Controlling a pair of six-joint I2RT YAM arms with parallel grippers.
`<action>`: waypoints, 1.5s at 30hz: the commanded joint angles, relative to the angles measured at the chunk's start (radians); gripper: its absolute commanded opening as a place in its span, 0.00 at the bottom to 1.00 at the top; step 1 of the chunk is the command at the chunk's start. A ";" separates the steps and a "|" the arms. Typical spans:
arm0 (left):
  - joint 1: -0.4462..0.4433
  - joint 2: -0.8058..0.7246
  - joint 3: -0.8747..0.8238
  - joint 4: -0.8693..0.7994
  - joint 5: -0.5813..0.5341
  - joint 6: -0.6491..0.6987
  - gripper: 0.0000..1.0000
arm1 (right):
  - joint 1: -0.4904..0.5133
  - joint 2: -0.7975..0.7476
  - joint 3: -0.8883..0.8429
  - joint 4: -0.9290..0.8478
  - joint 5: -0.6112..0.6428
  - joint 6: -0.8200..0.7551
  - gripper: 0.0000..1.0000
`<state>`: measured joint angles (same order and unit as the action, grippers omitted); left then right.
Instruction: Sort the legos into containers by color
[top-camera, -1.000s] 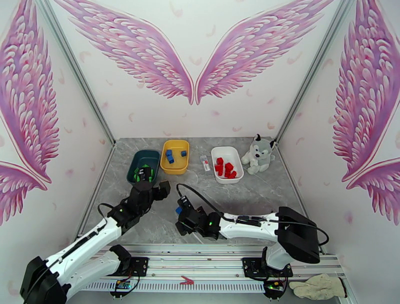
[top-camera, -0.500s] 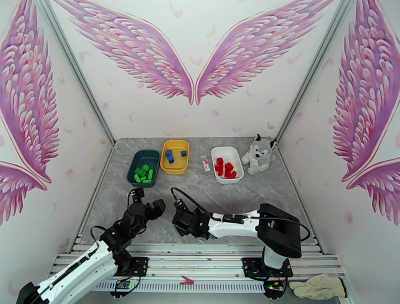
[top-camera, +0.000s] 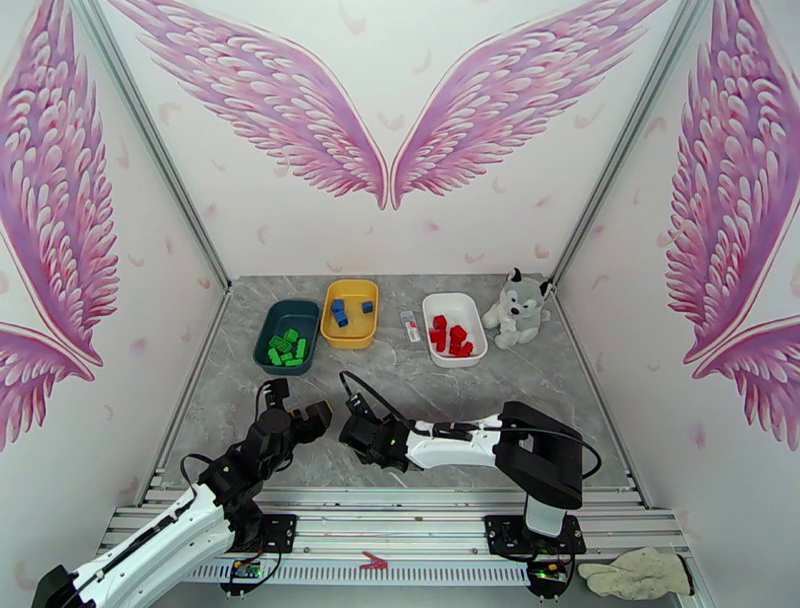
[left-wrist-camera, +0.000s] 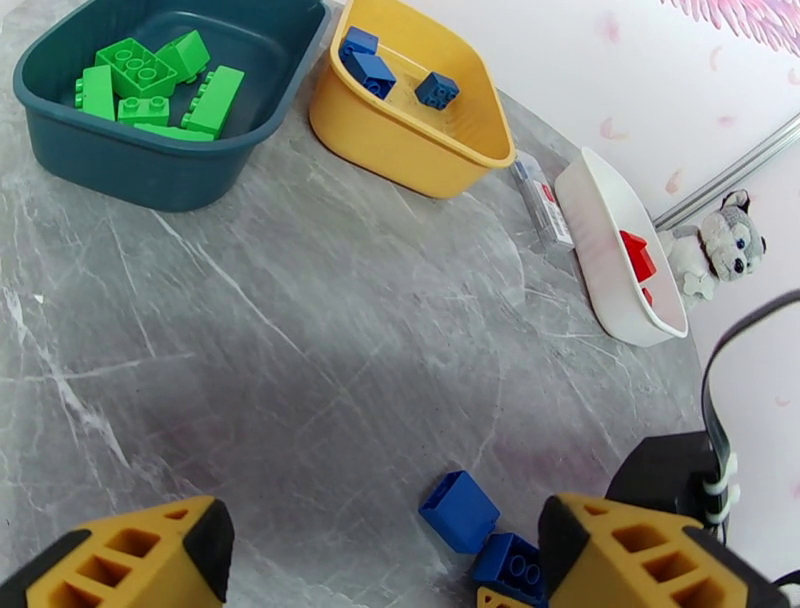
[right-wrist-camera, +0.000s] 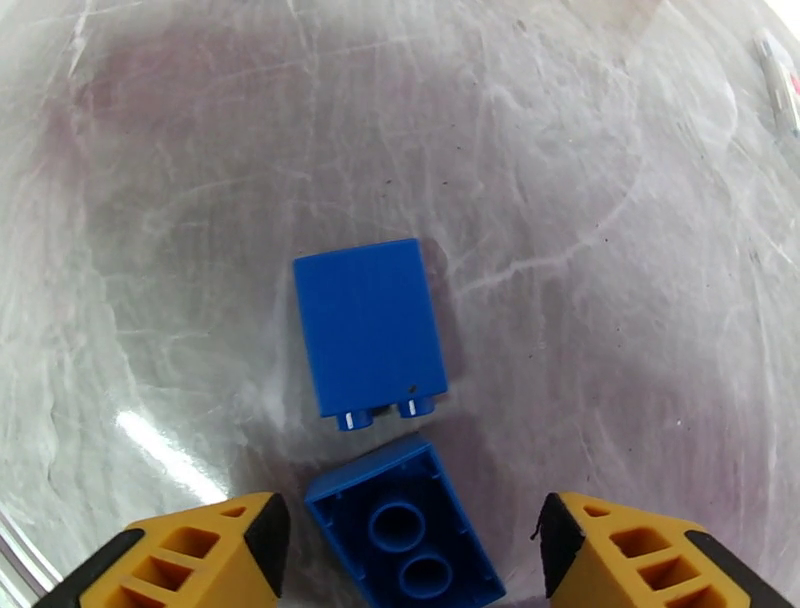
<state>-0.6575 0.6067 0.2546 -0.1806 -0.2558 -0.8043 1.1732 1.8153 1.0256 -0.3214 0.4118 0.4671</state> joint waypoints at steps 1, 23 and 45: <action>-0.005 0.007 -0.009 0.001 -0.013 0.000 0.86 | -0.023 0.011 0.008 0.012 -0.037 0.005 0.63; -0.022 0.150 0.049 0.086 -0.005 0.026 0.88 | -0.084 -0.042 -0.028 0.033 -0.074 0.010 0.38; 0.224 0.452 0.380 0.208 0.202 0.105 0.91 | -0.472 0.150 0.636 -0.036 -0.383 0.004 0.37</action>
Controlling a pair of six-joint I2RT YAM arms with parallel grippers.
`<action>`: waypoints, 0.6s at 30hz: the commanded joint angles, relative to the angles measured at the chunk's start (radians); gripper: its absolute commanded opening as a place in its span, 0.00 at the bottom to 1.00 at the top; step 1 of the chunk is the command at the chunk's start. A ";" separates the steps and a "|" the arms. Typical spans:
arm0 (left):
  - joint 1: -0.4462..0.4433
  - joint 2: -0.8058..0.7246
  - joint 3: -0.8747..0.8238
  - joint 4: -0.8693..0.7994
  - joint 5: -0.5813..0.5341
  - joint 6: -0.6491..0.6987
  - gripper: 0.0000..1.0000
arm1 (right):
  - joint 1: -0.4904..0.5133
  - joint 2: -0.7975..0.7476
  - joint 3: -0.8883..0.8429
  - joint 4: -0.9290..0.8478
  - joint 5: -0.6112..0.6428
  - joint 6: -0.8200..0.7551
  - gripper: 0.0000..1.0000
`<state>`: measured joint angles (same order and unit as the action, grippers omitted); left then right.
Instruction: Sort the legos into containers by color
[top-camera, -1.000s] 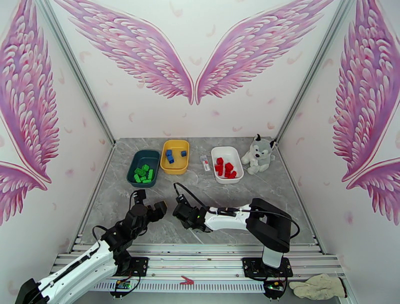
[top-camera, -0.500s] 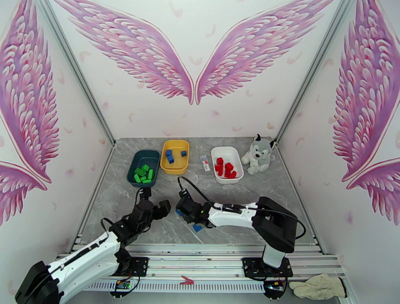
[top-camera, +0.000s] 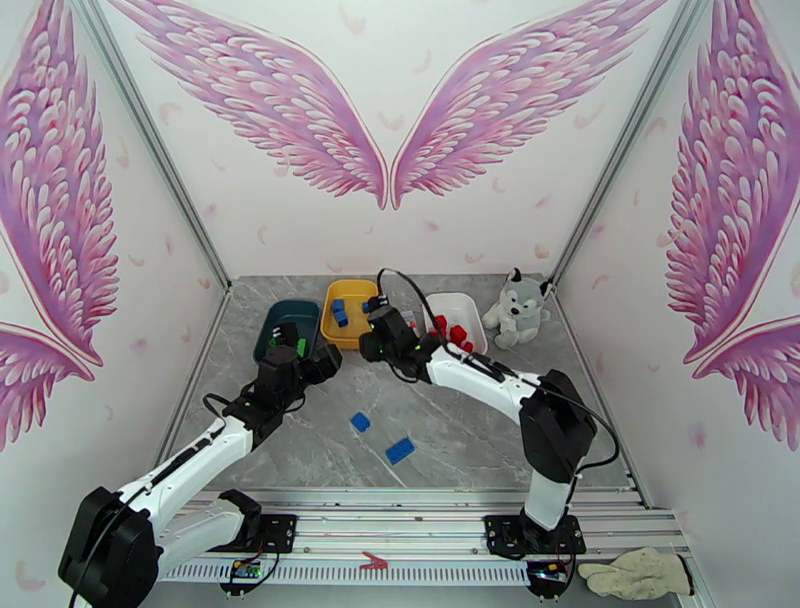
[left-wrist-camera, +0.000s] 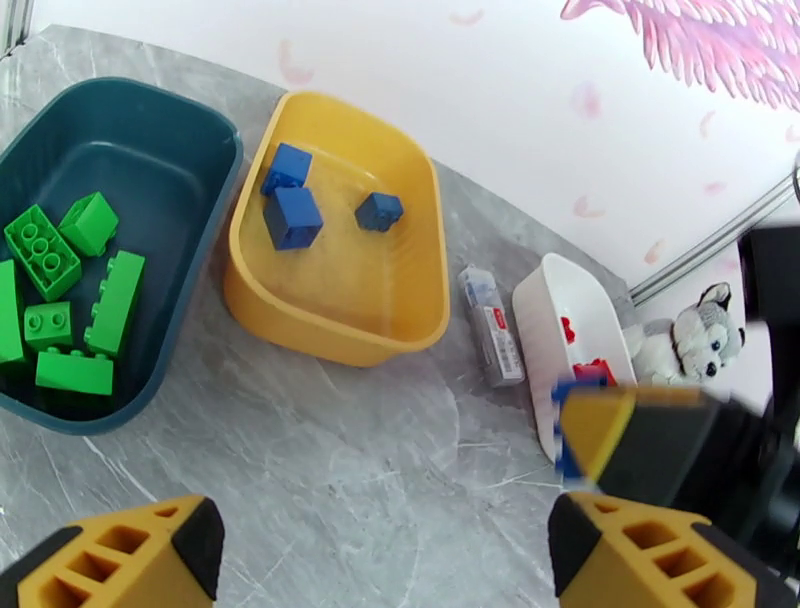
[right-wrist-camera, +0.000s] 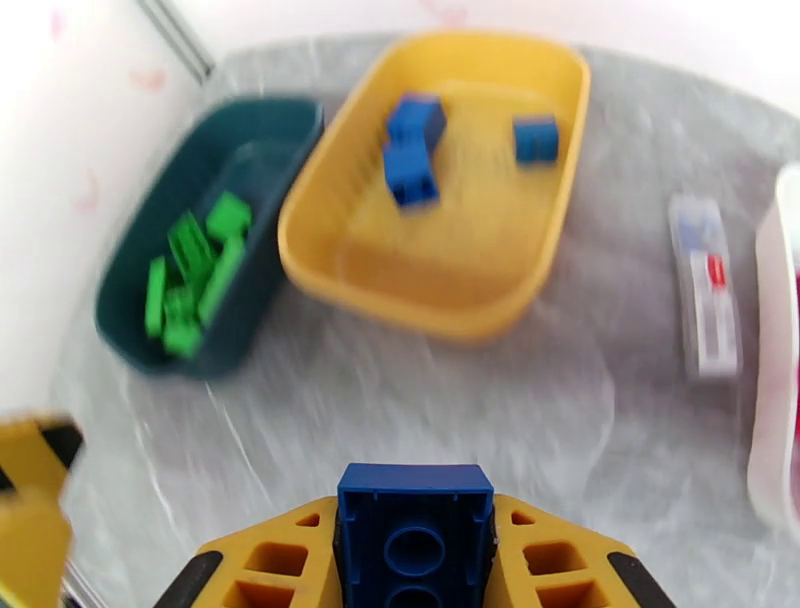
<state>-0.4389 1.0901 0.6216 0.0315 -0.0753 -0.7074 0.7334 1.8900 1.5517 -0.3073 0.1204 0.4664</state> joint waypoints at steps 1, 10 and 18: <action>0.004 -0.040 0.003 -0.004 0.025 0.007 0.91 | -0.044 0.113 0.172 -0.075 -0.106 0.007 0.43; -0.011 -0.122 -0.128 -0.016 0.009 0.004 0.90 | -0.074 0.185 0.399 -0.169 -0.180 -0.022 0.70; -0.159 -0.073 -0.150 -0.093 -0.150 0.037 0.89 | -0.050 -0.078 0.020 -0.062 -0.117 -0.017 0.75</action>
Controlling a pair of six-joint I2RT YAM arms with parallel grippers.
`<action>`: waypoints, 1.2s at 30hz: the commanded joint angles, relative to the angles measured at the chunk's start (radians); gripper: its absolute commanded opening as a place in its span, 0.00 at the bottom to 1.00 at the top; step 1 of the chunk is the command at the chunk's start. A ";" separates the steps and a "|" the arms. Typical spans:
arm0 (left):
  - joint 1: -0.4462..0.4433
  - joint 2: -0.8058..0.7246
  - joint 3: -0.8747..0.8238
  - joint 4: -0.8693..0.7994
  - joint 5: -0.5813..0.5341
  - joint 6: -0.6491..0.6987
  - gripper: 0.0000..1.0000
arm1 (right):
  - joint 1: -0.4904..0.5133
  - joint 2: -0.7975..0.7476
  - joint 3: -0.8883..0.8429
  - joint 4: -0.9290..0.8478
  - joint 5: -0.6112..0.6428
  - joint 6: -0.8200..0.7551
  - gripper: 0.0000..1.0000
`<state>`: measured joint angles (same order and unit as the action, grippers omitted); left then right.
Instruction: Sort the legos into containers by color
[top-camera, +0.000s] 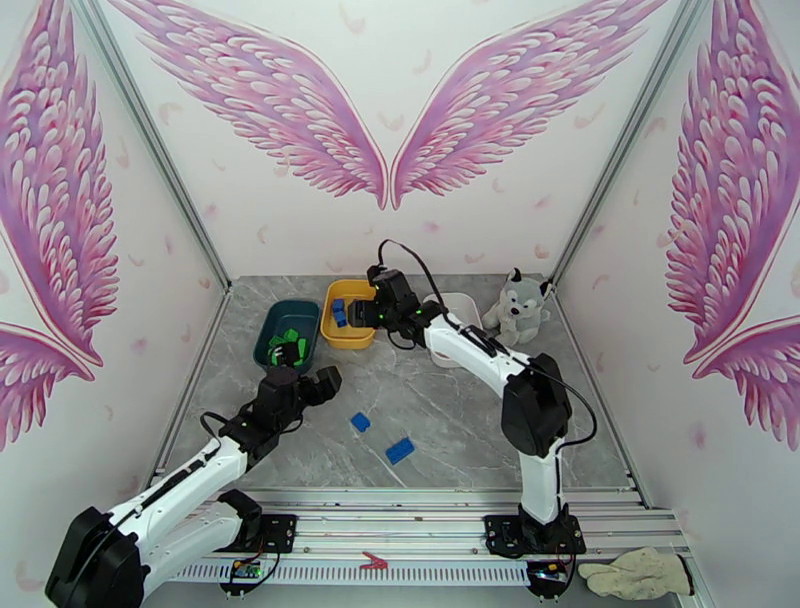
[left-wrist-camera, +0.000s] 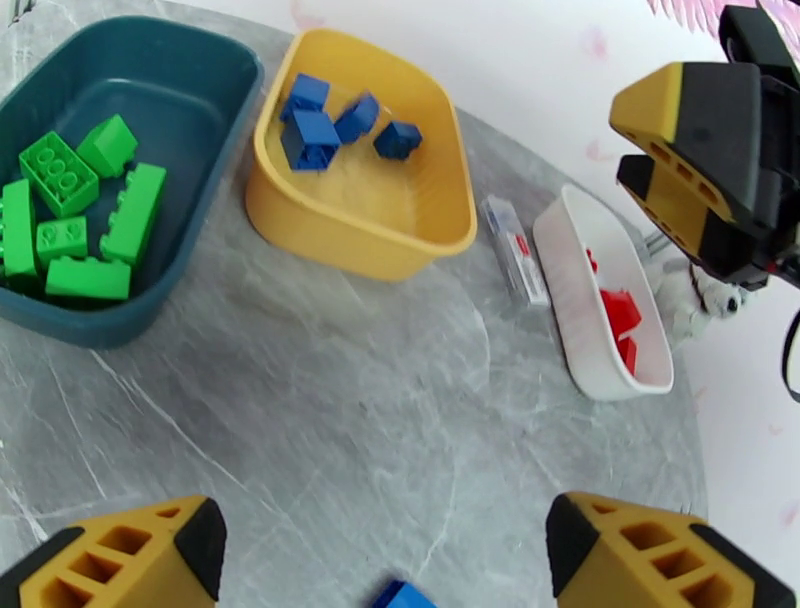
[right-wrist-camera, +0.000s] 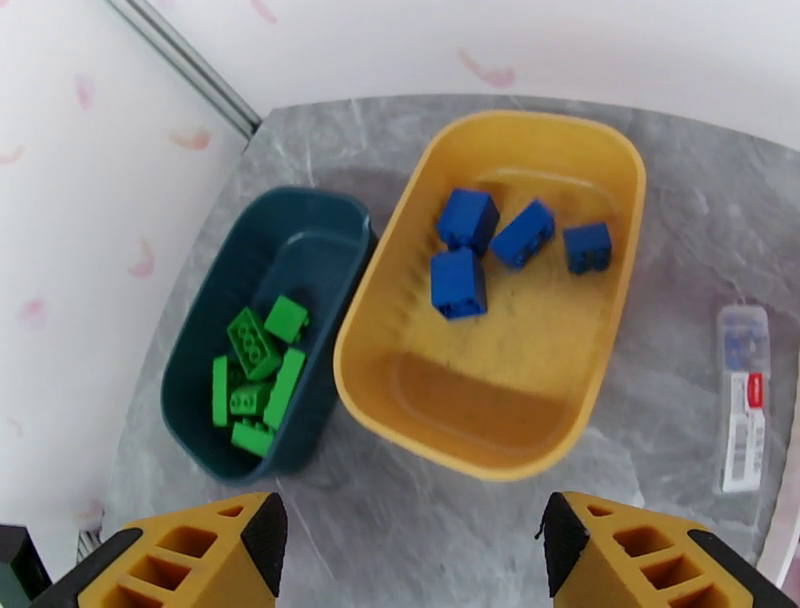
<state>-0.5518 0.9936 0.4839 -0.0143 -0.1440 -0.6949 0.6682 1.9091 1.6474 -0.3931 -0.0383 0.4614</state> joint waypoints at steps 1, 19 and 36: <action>-0.077 0.039 -0.014 -0.053 -0.108 0.027 0.89 | 0.015 -0.129 -0.119 0.023 0.061 -0.009 0.76; -0.357 0.242 -0.047 -0.095 -0.249 -0.054 0.80 | 0.150 -0.622 -0.901 0.135 0.241 0.071 0.84; -0.472 0.583 0.063 0.181 -0.119 -0.066 0.80 | 0.178 -0.772 -1.055 0.081 0.330 0.116 0.85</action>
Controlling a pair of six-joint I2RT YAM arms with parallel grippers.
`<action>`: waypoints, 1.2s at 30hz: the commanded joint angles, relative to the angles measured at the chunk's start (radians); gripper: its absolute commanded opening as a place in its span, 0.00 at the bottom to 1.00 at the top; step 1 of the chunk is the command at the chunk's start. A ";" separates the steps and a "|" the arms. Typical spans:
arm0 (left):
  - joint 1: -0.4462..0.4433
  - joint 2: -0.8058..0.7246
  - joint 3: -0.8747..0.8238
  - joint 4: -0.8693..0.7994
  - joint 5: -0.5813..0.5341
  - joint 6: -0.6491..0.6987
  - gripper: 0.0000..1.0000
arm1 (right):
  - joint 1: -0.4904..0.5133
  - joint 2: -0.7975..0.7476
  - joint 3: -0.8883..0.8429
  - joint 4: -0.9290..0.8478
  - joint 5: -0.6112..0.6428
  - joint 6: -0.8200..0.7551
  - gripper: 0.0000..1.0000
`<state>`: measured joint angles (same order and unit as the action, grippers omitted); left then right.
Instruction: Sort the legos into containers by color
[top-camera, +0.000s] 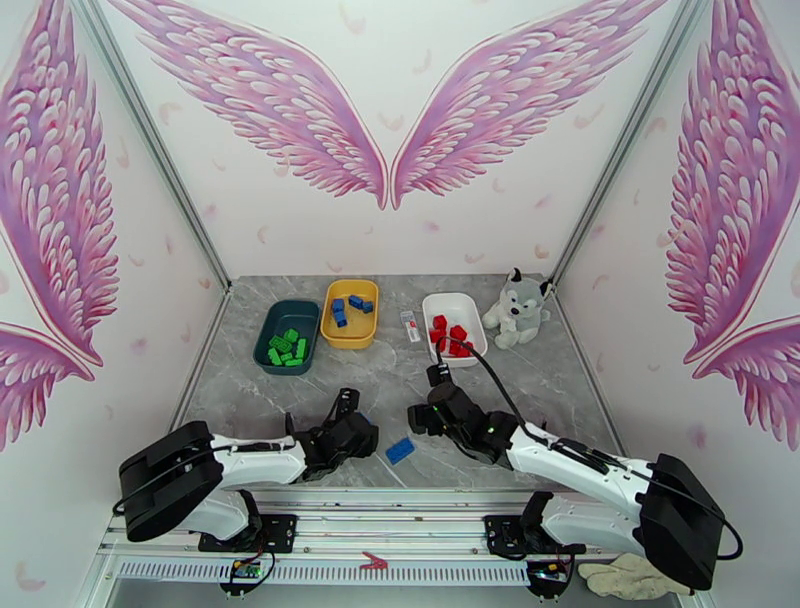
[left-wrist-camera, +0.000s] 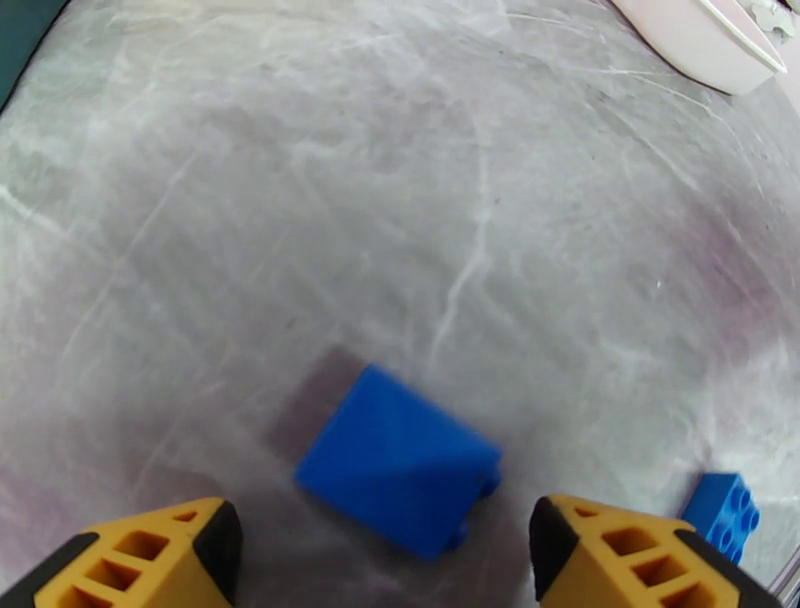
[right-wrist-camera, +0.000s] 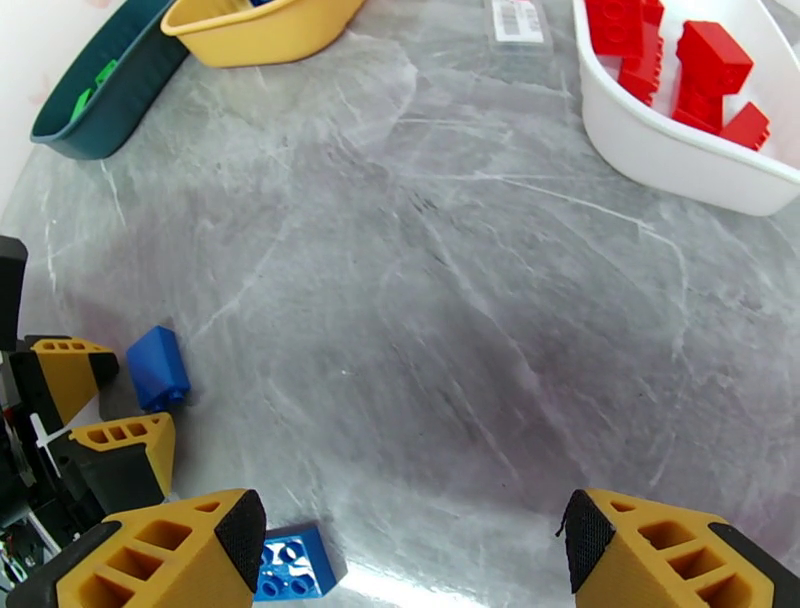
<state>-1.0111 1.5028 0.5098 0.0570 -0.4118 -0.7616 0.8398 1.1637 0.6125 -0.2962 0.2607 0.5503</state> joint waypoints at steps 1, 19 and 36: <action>-0.005 0.100 0.048 0.124 0.157 0.002 0.80 | 0.006 -0.033 -0.027 -0.018 0.032 0.028 0.85; -0.004 0.261 0.204 -0.015 0.098 0.055 0.68 | 0.007 -0.207 -0.097 -0.112 0.085 0.067 0.87; -0.067 0.209 0.292 -0.390 -0.007 0.092 0.65 | 0.006 -0.246 -0.092 -0.130 0.080 0.065 0.88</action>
<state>-1.0645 1.7088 0.7971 -0.1810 -0.4358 -0.6739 0.8402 0.9226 0.5285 -0.4088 0.3229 0.6060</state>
